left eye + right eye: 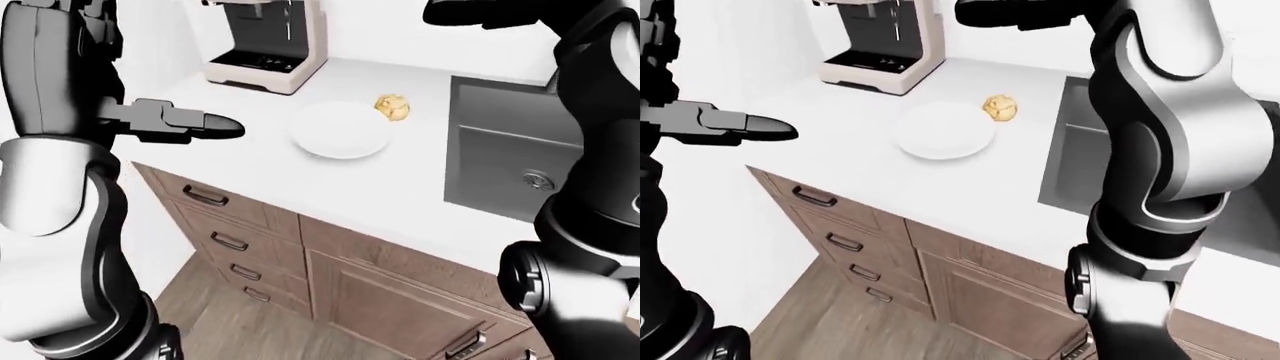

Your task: Place the pastries on the plates.

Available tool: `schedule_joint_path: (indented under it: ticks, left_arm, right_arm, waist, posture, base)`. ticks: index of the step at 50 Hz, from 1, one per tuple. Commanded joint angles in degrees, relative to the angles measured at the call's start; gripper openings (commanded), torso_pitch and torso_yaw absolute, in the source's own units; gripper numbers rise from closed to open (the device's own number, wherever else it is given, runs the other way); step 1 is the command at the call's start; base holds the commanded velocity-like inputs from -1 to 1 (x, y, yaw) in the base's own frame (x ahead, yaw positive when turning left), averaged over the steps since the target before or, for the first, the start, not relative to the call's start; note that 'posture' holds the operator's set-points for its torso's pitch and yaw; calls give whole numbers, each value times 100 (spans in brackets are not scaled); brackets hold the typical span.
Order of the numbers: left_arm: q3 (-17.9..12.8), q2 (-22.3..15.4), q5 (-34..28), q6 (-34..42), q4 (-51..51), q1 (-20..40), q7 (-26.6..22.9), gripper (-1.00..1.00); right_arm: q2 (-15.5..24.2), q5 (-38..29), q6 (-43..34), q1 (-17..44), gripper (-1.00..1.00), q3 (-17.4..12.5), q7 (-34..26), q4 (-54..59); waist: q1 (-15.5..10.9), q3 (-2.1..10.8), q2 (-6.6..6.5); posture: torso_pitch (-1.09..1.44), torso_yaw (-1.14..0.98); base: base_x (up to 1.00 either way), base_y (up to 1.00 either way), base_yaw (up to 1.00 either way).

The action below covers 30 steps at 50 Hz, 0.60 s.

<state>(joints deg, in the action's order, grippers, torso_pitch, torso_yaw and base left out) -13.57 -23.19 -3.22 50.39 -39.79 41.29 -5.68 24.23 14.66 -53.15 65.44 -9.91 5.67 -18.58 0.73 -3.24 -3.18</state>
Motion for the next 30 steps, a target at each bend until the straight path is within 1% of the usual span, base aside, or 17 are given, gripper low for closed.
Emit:
schedule_joint_path:
  ticks: [1,2,8,10,11,12,13,15,16,18,20,21,22,23,24,27,30]
  left_arm:
    - [-44,-45,-24,-82,-34,96,26,100]
    - [-46,-48,-26,-87,-34,90,25,100]
    - [-71,-72,0,-34,-52,122,12,100]
    - [-75,-84,1,-39,-44,120,15,100]
    - [-73,-87,3,-35,-47,120,13,100]
    - [-73,-91,6,-34,-44,127,13,100]
    - [-70,-97,6,-37,-36,133,13,100]
    - [-59,-104,3,-53,2,156,18,100]
    - [-57,-102,3,-54,16,173,22,100]
    - [-55,-110,-7,-56,18,174,27,100]
    - [-54,-109,-12,-48,5,158,27,100]
    - [-62,-105,-13,-46,-6,148,28,100]
    - [-65,-104,-13,-43,-12,142,29,100]
    - [-65,-99,-13,-46,-26,122,27,100]
    - [-65,-94,-16,-55,-35,102,27,100]
    - [-68,-91,-19,-74,-25,89,26,100]
    - [-82,-76,-14,-79,-40,63,33,100]
  right_arm:
    - [-11,-50,117,173,100,-114,71,-7]
    - [-5,-58,104,182,100,-104,93,28]
    - [5,-8,144,295,100,-96,123,158]
    - [-3,4,162,296,100,-79,107,146]
    - [3,1,167,299,100,-77,107,154]
    - [-1,11,162,307,100,-86,111,157]
    - [12,1,175,306,100,-65,98,152]
    - [-6,20,171,326,100,-77,98,138]
    - [4,7,196,335,100,-66,97,159]
    - [12,-6,223,338,100,-42,77,163]
    - [15,-8,208,314,100,-53,68,126]
    - [9,-2,192,296,100,-71,74,99]
    - [10,2,186,289,100,-75,73,82]
    - [21,10,142,265,100,-78,71,14]
    - [17,24,111,253,100,-90,77,-29]
    - [28,29,99,254,100,-88,70,-44]
    - [55,49,120,247,100,-91,91,-41]
  waist:
    - [53,146,-109]
    - [21,34,96]
    - [-51,67,302]
    - [-71,216,274]
    - [-86,220,260]
    - [-77,114,147]
    - [-76,108,101]
    - [-91,149,95]
    - [-111,78,133]
    - [-149,-12,220]
    - [-201,-51,416]
    - [-214,-21,557]
    - [-201,71,801]
    - [-192,17,682]
    - [-219,-47,669]
    - [-166,35,562]
    - [-163,-27,518]
  posture:
    - [0,0]
    - [0,0]
    - [0,0]
    - [0,0]
    - [0,0]
    - [0,0]
    - [0,0]
    - [0,0]
    - [0,0]
    - [0,0]
    - [0,0]
    - [0,0]
    - [0,0]
    - [0,0]
    - [0,0]
    - [0,0]
    - [0,0]
  base:
    - [0,0,0]
    - [0,0,0]
    - [0,0,0]
    - [3,-5,0]
    - [18,-20,0]
    - [19,-19,0]
    - [20,-22,0]
    - [30,-20,0]
    - [41,-20,0]
    - [43,-17,0]
    - [43,-11,0]
    - [43,-12,0]
    - [43,-12,0]
    - [44,-12,0]
    - [42,-10,0]
    - [42,-6,0]
    - [20,-2,0]
